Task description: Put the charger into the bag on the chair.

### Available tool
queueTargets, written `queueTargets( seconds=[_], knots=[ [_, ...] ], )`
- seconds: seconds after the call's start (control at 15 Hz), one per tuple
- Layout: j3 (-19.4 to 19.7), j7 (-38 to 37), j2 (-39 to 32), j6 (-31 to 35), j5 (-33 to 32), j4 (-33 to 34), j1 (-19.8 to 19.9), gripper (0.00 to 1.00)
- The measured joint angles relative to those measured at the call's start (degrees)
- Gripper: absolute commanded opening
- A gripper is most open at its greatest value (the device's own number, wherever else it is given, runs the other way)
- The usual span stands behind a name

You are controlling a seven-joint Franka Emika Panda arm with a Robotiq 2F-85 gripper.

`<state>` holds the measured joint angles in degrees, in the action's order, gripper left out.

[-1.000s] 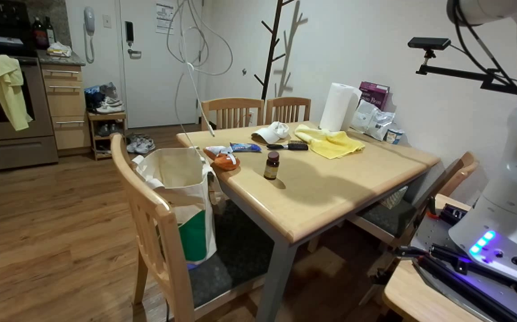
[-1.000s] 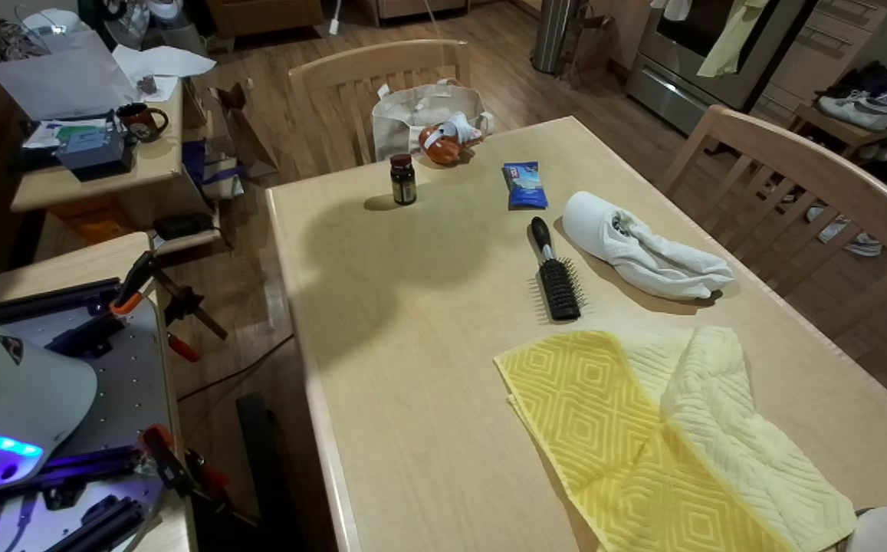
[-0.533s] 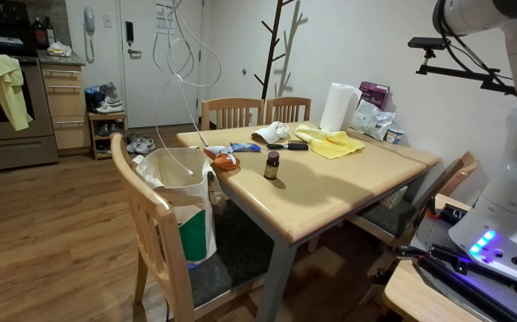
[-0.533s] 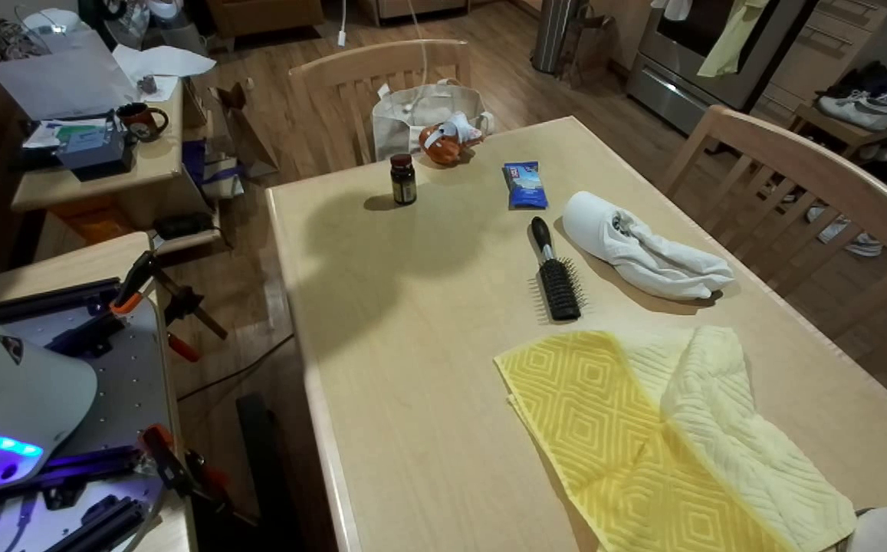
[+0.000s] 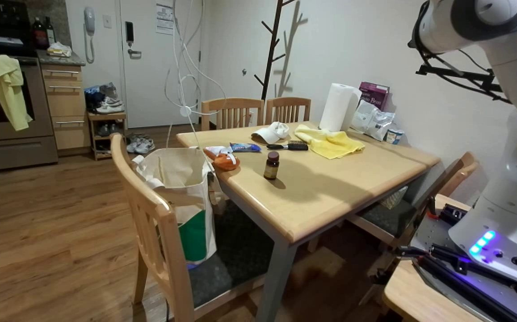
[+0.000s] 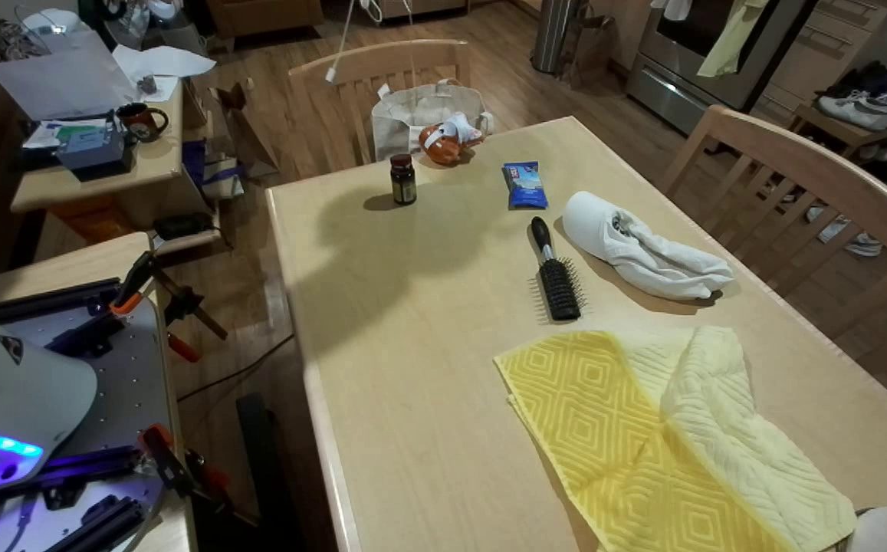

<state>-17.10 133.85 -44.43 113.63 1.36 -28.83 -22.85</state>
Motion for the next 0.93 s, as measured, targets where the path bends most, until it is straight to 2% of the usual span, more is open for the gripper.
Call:
queueTargets(
  seconds=[0.33,0.93],
  knots=[
    [0.8,1.7,-5.6,-0.9,1.4,3.8,1.7,0.06],
    [-0.2,4.3,-11.1,-0.1,3.0,5.7,1.2,0.06]
  ],
)
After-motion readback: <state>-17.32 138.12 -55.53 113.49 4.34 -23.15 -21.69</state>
